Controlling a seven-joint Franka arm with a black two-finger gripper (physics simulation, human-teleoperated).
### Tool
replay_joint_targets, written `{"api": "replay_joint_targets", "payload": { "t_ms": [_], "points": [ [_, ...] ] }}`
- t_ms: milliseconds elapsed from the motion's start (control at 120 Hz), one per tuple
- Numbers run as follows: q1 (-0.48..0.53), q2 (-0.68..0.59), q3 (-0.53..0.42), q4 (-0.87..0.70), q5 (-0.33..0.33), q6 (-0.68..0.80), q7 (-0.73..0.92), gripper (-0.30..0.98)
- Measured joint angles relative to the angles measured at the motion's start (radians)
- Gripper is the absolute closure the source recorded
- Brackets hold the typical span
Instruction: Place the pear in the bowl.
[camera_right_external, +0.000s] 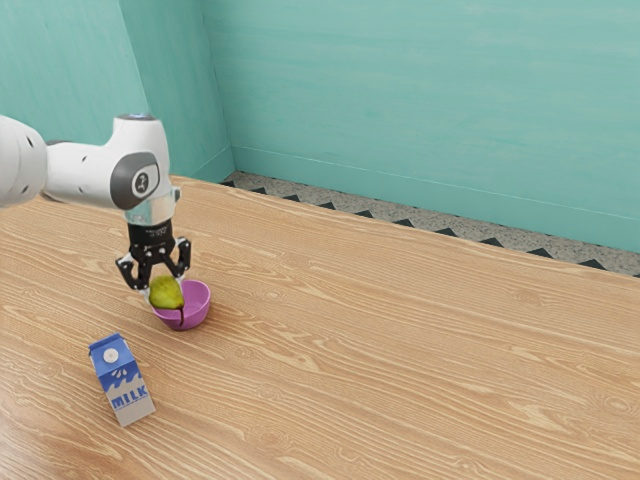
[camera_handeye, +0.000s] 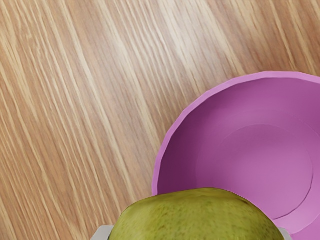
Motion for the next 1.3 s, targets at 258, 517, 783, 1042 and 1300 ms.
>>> {"api": "replay_joint_targets", "payload": {
  "t_ms": [258, 517, 783, 1042, 1300],
  "points": [
    [0.001, 0.005, 0.000, 0.001, -0.009, 0.007, 0.010, 0.41],
    [0.002, 0.005, 0.002, 0.000, -0.023, 0.015, 0.028, 0.15],
    [0.000, 0.010, 0.002, 0.006, -0.028, 0.035, 0.048, 0.04],
    [-0.067, -0.147, -0.014, 0.020, -0.032, 0.034, 0.071, 0.01],
    [-0.122, -0.343, -0.080, 0.041, -0.029, -0.093, 0.273, 0.00]
  ]
}}
